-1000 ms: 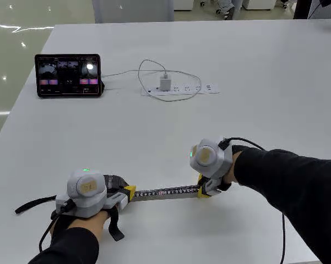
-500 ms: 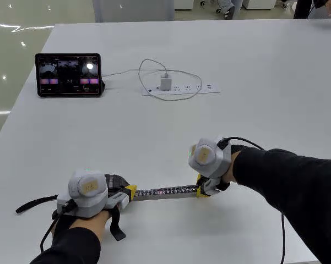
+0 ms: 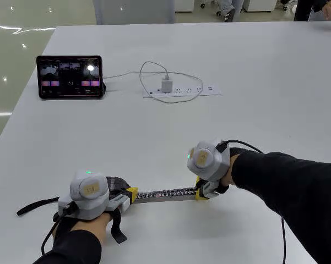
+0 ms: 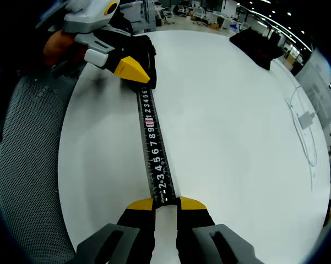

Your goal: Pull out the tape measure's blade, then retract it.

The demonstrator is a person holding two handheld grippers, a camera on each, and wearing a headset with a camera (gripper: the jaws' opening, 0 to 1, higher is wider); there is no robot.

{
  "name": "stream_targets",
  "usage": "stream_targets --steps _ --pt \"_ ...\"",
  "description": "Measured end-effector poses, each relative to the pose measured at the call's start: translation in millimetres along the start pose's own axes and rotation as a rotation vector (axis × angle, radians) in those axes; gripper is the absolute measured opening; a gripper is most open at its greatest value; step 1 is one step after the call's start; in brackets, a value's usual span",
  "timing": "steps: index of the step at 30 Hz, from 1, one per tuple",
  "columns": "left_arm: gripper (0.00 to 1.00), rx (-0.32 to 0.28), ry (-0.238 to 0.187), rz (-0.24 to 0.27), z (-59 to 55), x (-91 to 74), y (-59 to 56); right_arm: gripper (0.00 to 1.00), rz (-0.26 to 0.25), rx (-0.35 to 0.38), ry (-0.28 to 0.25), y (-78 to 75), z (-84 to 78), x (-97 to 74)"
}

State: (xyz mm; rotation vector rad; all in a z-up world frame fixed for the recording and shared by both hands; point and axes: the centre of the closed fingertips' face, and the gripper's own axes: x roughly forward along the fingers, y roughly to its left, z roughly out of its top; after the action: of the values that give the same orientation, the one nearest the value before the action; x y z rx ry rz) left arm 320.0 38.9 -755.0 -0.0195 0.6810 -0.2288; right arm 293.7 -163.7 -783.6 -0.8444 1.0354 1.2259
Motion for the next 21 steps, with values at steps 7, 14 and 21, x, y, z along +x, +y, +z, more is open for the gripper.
stream_targets --steps 7,14,21 --pt "0.64 -0.002 -0.001 -0.001 0.0 0.0 0.0 0.11 0.000 0.000 0.003 0.4 2.5 0.9" --pt "0.64 -0.003 -0.001 -0.003 -0.1 -0.3 -0.1 0.10 0.000 0.002 0.004 0.8 4.2 1.8" --pt "0.64 -0.004 -0.002 -0.004 -0.2 -0.2 0.0 0.10 0.001 0.007 -0.001 0.4 6.0 3.1"
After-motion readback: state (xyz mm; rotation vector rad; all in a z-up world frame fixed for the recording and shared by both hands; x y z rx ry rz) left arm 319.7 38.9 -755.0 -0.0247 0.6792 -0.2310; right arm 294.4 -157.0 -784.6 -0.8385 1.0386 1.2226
